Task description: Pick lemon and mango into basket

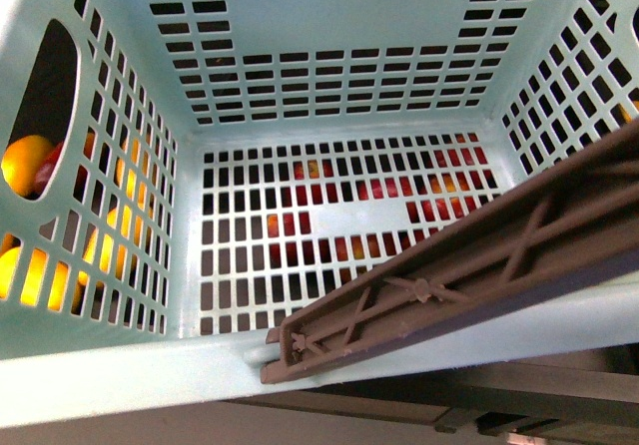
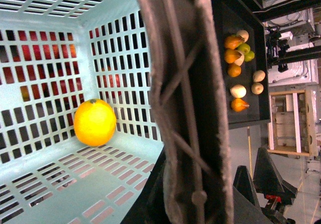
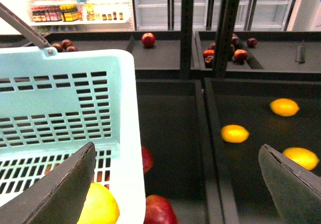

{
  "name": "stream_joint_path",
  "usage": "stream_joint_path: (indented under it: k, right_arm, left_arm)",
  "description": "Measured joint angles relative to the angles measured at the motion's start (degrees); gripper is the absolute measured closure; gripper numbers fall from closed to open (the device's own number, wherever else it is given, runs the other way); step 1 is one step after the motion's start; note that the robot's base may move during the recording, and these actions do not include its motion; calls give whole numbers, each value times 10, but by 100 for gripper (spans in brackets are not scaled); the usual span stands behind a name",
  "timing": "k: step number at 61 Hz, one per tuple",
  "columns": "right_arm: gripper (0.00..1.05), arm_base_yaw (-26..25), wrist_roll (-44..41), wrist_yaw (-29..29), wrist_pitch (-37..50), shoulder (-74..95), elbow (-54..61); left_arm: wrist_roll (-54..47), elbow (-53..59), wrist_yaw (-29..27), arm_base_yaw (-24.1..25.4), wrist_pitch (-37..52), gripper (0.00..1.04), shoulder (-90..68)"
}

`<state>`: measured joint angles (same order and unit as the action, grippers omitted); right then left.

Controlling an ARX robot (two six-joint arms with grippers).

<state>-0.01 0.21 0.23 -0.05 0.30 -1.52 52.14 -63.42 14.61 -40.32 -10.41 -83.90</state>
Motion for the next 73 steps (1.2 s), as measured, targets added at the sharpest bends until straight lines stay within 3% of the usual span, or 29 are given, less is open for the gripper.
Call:
stream_joint_path:
  k: [73]
  right_arm:
    - [9, 0, 0, -2, 0, -1, 0]
  left_arm:
    - [0, 0, -3, 4, 0, 99, 3]
